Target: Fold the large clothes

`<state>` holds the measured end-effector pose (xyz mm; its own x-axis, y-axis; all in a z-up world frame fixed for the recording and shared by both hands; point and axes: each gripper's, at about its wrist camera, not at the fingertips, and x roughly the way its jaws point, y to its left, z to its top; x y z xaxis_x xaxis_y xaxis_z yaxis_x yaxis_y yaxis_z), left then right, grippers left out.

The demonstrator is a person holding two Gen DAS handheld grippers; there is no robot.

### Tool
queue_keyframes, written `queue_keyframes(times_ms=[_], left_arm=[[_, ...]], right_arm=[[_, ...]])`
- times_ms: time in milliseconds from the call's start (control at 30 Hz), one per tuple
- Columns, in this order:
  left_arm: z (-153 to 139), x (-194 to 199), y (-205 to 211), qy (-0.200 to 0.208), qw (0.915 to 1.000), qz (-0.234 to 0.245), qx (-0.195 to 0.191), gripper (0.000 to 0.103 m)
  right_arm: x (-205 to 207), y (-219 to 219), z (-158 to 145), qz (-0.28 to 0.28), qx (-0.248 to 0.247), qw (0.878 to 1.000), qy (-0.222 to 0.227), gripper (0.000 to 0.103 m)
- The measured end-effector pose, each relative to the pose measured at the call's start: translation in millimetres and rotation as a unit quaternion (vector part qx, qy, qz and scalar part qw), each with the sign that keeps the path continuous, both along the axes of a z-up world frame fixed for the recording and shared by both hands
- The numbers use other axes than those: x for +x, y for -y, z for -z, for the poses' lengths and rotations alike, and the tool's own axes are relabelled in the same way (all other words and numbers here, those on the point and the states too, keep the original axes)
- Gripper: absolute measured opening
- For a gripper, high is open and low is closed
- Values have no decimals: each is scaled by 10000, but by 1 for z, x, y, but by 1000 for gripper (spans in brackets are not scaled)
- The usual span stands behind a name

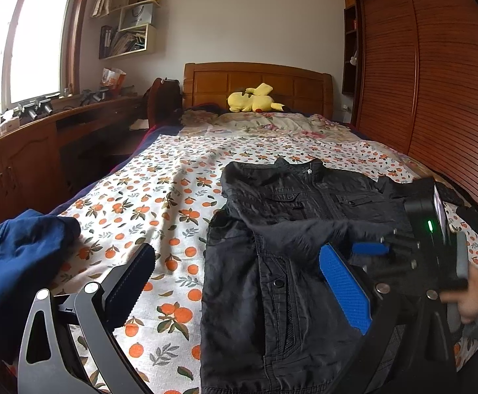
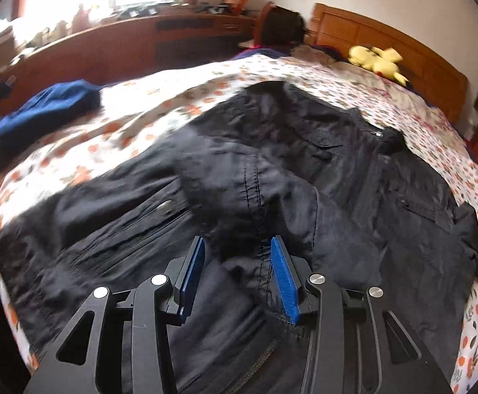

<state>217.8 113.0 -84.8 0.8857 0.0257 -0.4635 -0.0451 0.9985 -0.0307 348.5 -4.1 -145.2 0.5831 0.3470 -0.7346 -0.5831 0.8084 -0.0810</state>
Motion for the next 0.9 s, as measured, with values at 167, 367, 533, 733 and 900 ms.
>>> queue_keyframes(times_ms=[167,367,533,733,900], left_arm=[[0,-2,-5,11,10000,-11,-16,101],[0,-1,-4,11,10000,11,1,101],[0,1,-1,8,10000,42,8,101],[1,2,2,-9,10000,62,48,101],[3,2,1,-36,10000,38,42,101]], right_arm=[[39,23,0,497,-65,9987,-27,57],[49,36,9,372,186,9989,-227,72],[39,21,18,107,25,9997,-238,82],[41,6,35,181,-598,9976,-295,81],[42,17,29,196,-540,9976,-393,24]])
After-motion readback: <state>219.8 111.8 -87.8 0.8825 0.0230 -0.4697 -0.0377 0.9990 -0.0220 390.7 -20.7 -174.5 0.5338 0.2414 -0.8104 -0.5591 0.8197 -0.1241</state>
